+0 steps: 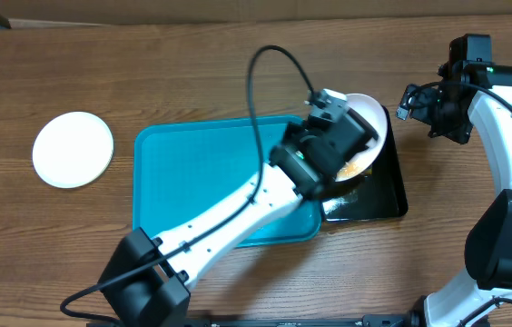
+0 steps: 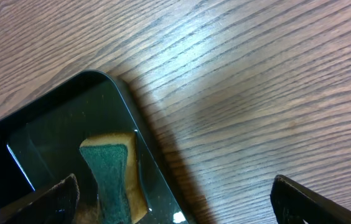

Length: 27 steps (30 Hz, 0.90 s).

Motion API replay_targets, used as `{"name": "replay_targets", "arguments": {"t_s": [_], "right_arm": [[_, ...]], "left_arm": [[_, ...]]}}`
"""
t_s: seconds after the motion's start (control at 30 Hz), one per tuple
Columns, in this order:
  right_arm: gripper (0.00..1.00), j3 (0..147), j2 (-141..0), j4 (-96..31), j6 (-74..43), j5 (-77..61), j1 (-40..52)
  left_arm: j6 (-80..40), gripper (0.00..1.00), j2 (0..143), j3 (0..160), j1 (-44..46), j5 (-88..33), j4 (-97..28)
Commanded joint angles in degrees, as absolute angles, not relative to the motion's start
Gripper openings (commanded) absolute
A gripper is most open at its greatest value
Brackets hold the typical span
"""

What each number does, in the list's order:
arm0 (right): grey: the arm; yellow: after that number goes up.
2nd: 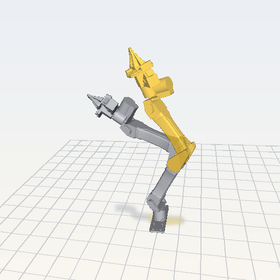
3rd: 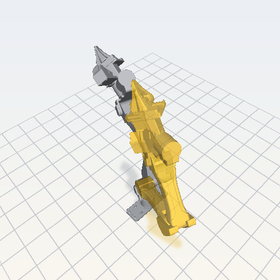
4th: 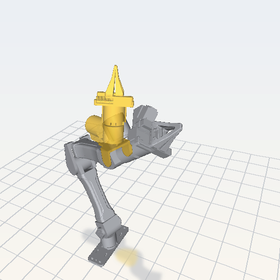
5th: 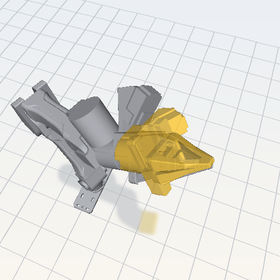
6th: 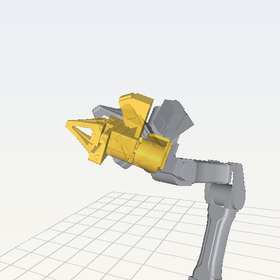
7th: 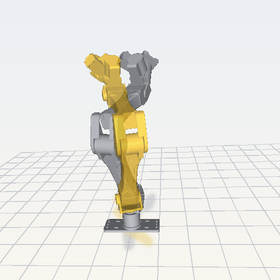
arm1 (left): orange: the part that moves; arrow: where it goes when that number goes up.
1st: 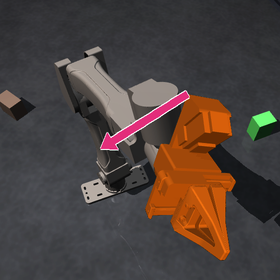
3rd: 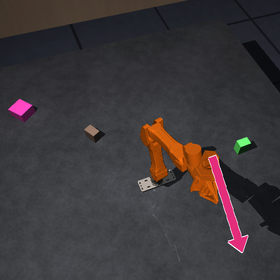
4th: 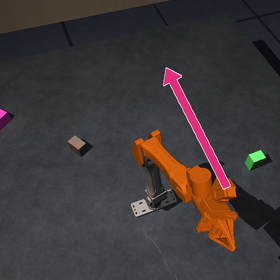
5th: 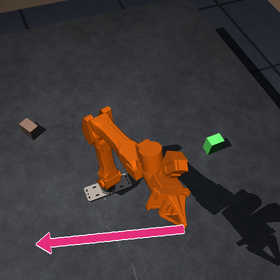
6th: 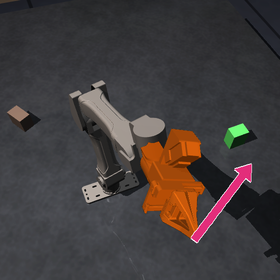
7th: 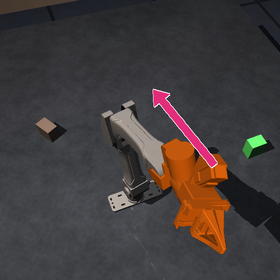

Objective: Clean dirty plates on tray and stack at the side
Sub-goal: 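Lift the white plate by its rim with the left gripper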

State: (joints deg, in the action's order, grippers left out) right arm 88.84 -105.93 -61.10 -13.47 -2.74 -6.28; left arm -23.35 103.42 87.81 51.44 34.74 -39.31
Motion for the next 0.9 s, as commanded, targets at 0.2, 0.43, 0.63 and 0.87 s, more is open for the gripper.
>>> {"name": "replay_targets", "arguments": {"t_s": [0.2,0.43,0.63,0.87], "right_arm": [[1.0,90.4,-105.0,-60.9,-13.7,-2.6,-6.2],[1.0,90.4,-105.0,-60.9,-13.7,-2.6,-6.2],[1.0,90.4,-105.0,-61.0,-13.7,-2.6,-6.2],[1.0,90.4,-105.0,-60.9,-13.7,-2.6,-6.2]], "left_arm": [[-16.3,0.04,104.1,89.5,59.9,58.3,-35.0],[-11.9,0.04,104.1,89.5,64.4,66.5,-32.8],[-11.7,0.04,104.1,89.5,64.8,68.0,-32.7],[-16.1,0.04,104.1,89.5,59.9,52.2,-36.1]]}}
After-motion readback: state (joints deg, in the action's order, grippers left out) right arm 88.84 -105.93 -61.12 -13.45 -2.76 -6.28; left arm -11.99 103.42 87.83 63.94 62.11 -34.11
